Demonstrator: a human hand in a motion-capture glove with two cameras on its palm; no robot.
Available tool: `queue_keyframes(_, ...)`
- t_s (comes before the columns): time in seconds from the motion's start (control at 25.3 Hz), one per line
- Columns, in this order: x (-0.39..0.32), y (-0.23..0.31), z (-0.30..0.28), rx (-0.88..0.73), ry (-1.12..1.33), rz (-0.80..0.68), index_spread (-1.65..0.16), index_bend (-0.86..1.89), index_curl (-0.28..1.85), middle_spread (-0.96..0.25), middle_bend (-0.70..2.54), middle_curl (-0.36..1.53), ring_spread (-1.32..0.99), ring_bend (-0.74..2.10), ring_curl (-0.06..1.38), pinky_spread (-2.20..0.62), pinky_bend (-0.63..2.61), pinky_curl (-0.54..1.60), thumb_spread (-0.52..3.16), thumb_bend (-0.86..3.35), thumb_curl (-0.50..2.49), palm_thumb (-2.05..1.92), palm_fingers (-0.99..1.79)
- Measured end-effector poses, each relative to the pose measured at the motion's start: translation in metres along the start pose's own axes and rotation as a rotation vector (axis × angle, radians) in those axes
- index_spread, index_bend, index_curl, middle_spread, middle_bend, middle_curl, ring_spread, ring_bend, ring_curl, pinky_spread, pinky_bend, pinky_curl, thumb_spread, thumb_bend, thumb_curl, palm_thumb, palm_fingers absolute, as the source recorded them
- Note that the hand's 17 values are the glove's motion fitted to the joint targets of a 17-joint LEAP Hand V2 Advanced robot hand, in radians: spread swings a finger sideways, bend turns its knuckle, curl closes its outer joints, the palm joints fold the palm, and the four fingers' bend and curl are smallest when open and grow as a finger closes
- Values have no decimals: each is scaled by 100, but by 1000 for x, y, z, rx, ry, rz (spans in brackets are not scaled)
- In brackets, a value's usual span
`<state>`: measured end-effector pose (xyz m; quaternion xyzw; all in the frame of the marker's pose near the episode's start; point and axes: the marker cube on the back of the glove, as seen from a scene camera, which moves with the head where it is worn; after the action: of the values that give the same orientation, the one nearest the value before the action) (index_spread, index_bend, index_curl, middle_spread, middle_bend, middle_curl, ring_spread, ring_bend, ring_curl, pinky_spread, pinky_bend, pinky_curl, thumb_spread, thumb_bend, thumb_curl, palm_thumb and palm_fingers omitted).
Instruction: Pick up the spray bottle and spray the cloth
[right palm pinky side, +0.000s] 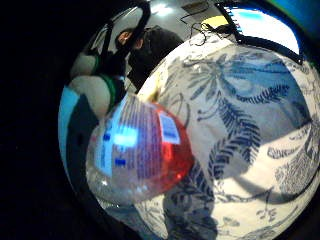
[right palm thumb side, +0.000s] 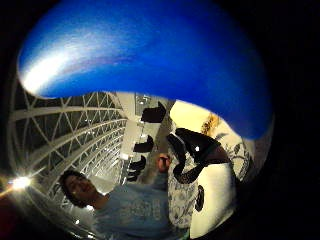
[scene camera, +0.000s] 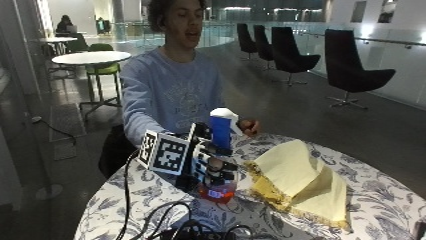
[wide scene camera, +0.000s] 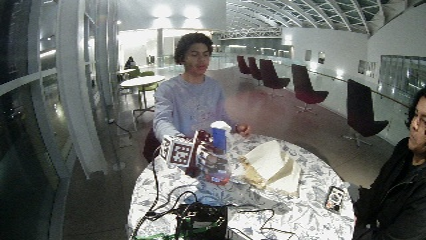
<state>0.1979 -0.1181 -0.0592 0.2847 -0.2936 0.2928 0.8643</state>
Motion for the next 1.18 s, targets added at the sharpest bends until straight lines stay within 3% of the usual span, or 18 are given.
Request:
queue_keyframes(0.36, -3, -11, 9, 62, 135, -51, -31, 11, 16, -7, 35, 38, -7, 62, 37, 9, 42, 35, 92, 9, 37, 91, 98)
queue_keyframes(0.79, -76, -30, 26, -385, 471, 35, -28, 8, 18, -7, 34, 40, -8, 60, 38, 4, 42, 36, 87, 2, 43, 94, 106)
queue_keyframes(1.18, -79, -37, 48, -561, 670, 128, -27, 7, 18, -7, 33, 42, -8, 61, 39, 1, 43, 37, 85, -2, 48, 95, 109)
